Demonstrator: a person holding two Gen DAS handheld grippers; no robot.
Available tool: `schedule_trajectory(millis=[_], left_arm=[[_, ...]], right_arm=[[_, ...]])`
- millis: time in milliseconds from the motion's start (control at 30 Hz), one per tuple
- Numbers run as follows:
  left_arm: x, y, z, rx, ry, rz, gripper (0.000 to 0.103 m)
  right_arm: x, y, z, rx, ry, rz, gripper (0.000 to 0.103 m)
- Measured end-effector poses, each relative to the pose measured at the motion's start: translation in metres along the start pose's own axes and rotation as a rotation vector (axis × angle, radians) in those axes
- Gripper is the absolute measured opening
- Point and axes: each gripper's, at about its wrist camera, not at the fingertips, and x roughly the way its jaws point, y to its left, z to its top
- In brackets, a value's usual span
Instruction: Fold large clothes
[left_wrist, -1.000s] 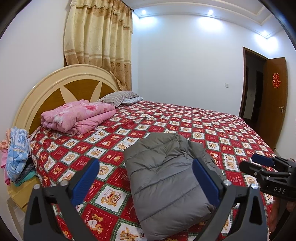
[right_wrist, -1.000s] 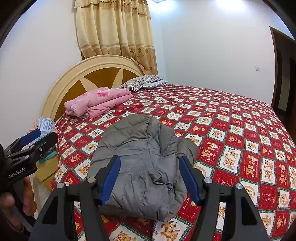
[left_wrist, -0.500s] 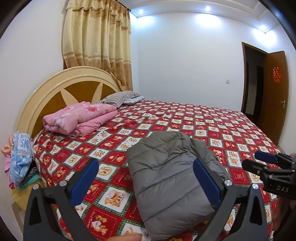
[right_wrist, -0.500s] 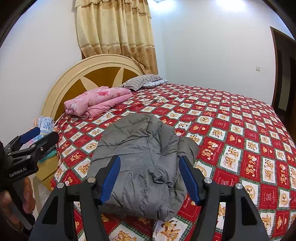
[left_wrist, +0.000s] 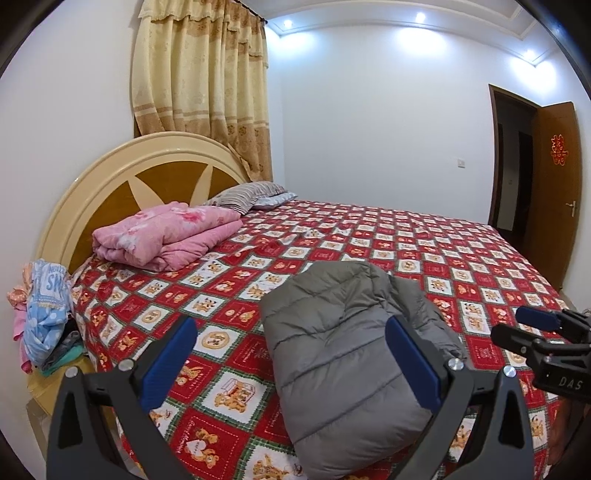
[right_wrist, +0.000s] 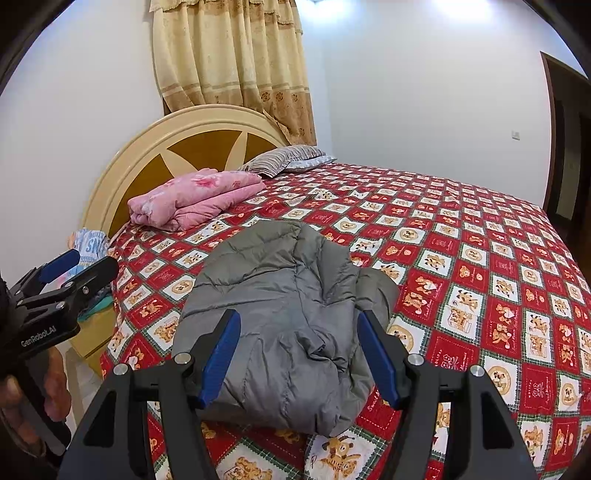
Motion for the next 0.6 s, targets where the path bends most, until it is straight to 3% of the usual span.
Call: schedule_trajectory(millis=[267, 500, 600], left_arm=[[0.0044, -0.0027, 0.0004, 0.005, 0.03, -0.028, 0.103], [0.0055, -0.003, -0.0019, 0.006, 0.023, -0.014, 0.103], [0.0038, -0.0062, -0.0034, 0.03, 0.002, 0.031, 0.103]], right_arm=[[0.0023, -0.0027, 0.0012, 0.007, 0.007, -0.001, 0.066], [0.0024, -0.0041, -0.0006, 0.005, 0.013, -0.004, 0.066], [0.0037, -0.0042, -0.0014, 0.005, 0.018, -0.003, 0.066]])
